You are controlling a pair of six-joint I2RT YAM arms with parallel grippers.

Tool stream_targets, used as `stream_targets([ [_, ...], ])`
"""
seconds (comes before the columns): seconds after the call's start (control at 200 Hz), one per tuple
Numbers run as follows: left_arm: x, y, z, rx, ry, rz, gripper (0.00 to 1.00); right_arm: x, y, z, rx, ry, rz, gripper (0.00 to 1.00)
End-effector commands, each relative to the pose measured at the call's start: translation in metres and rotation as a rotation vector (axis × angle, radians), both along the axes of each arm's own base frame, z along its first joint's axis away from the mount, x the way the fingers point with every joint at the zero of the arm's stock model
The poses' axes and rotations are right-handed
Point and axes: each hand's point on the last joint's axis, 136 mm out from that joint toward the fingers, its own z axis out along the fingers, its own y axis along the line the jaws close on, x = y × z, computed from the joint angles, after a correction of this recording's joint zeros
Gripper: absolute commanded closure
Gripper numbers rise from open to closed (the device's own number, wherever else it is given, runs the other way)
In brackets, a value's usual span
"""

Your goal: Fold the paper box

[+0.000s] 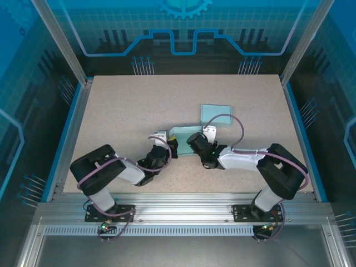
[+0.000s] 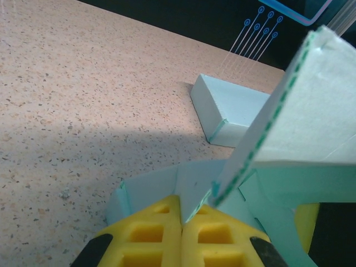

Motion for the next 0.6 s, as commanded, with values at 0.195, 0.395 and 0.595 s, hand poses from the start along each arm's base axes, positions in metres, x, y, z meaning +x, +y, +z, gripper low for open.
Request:
stream_targets([
  [0.195,-0.052,-0.015,-0.086,0.047,0.307,-0.184,0.95,-0.036,-0.005,-0.041,-0.076,0.15,0.065,0.89],
  [0.395,-0.053,-0.02,-0.089,0.023,0.313,-0.199,0.96,-0.037,-0.005,-0.041,-0.078,0.152,0.064,0.89],
  [0.595,-0.055,-0.008,-0.099,0.068,0.329,-0.162,0.95,-0.039,-0.008,-0.04,-0.084,0.151,0.063,0.89],
])
